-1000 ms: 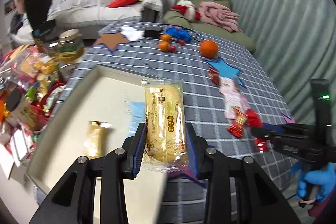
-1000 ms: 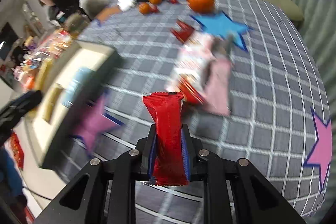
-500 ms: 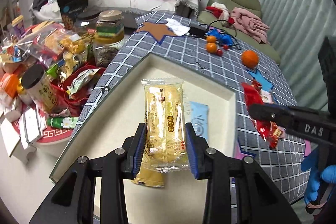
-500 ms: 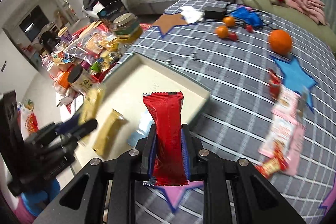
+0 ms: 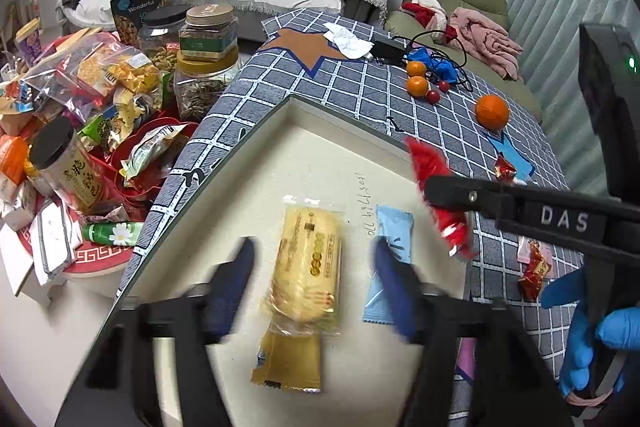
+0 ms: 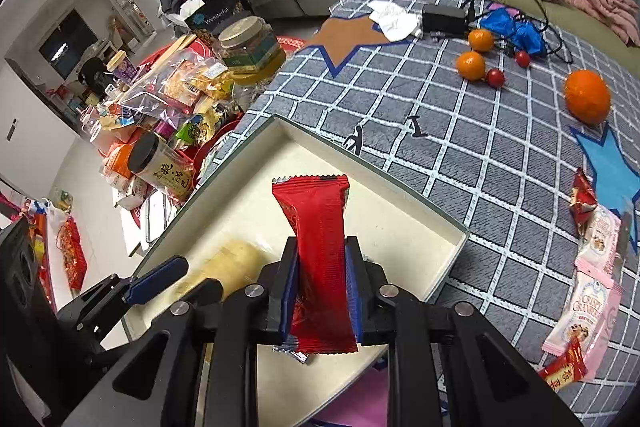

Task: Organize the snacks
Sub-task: 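Carry both packets into the white box and open both tools, then move both tools back toward the Crispy Cranberry and pink packets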

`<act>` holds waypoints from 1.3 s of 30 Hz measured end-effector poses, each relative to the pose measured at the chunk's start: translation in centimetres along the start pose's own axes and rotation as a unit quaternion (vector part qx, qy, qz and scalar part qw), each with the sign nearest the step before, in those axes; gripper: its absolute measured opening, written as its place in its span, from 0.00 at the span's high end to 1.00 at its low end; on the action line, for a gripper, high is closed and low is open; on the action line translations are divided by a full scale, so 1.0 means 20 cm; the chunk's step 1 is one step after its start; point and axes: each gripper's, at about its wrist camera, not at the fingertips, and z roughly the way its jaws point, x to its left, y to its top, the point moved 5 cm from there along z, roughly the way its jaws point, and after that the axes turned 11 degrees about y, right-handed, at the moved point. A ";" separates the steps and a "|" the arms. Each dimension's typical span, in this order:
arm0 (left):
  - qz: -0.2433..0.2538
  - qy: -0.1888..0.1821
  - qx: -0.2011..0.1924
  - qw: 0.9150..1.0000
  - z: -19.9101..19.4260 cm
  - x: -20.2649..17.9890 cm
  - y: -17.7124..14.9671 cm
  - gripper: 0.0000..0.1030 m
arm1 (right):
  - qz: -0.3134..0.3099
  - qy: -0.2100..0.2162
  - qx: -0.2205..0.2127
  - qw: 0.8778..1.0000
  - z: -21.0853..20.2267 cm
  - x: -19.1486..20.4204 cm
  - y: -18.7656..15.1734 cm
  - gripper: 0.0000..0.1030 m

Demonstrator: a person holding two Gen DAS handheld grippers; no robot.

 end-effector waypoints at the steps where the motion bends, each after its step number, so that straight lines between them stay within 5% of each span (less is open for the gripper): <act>1: -0.002 0.000 -0.003 1.000 0.00 0.00 0.00 0.24 | 0.004 0.000 0.001 1.000 0.00 -0.02 0.00 0.70; 3: 0.001 -0.003 -0.003 1.000 -0.01 -0.02 0.01 0.24 | 0.014 -0.013 -0.007 1.000 -0.02 -0.07 -0.02 0.02; 13: 0.050 -0.012 -0.006 0.999 -0.08 -0.26 0.01 0.24 | 0.093 -0.072 -0.049 0.992 -0.35 -0.55 -0.19 0.00; 21: 0.141 -0.039 -0.001 0.989 -0.14 -0.66 -0.07 0.23 | 0.205 -0.150 -0.068 0.965 -0.65 -1.09 -0.43 0.00; 27: 0.201 -0.034 0.022 0.979 -0.07 -0.94 -0.16 0.23 | 0.213 -0.178 -0.043 0.960 -0.61 -1.24 -0.52 0.00; 39: 0.221 -0.062 0.078 0.970 0.17 -1.38 -0.11 0.23 | 0.157 -0.234 -0.051 0.958 -0.67 -1.42 -0.60 0.00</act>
